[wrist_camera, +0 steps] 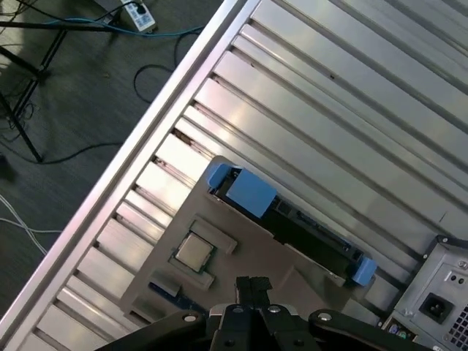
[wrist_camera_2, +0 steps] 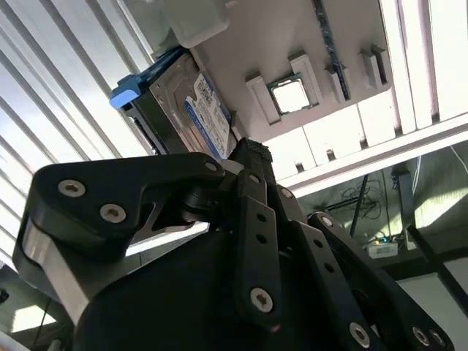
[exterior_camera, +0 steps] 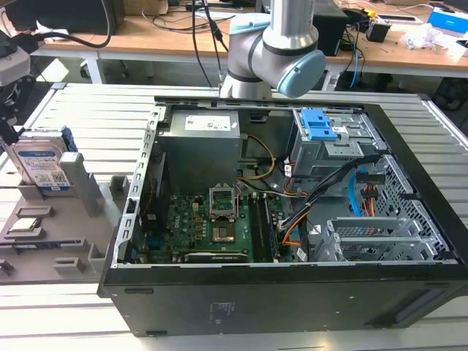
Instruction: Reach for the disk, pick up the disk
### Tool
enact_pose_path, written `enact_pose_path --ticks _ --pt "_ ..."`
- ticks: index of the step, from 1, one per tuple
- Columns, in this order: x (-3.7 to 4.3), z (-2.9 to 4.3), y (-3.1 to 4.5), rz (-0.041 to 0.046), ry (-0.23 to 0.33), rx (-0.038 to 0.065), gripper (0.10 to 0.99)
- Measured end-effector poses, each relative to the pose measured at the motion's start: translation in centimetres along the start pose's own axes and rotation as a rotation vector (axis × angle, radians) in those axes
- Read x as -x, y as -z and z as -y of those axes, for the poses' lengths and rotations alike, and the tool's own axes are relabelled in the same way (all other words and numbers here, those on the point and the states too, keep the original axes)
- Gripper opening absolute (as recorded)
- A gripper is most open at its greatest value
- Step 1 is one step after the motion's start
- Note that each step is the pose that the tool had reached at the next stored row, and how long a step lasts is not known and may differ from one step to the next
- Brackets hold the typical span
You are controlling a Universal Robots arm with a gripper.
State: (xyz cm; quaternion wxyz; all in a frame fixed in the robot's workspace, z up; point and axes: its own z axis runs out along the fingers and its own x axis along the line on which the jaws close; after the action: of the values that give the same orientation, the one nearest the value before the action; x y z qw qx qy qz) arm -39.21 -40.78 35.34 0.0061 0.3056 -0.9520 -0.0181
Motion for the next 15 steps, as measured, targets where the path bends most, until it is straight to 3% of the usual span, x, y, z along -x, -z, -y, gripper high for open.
enact_pose_path --ticks 8,15 --pt "0.00 0.00 0.00 -0.0048 0.125 0.000 0.106" --pt "0.00 0.00 0.00 -0.0078 0.201 0.000 0.106"
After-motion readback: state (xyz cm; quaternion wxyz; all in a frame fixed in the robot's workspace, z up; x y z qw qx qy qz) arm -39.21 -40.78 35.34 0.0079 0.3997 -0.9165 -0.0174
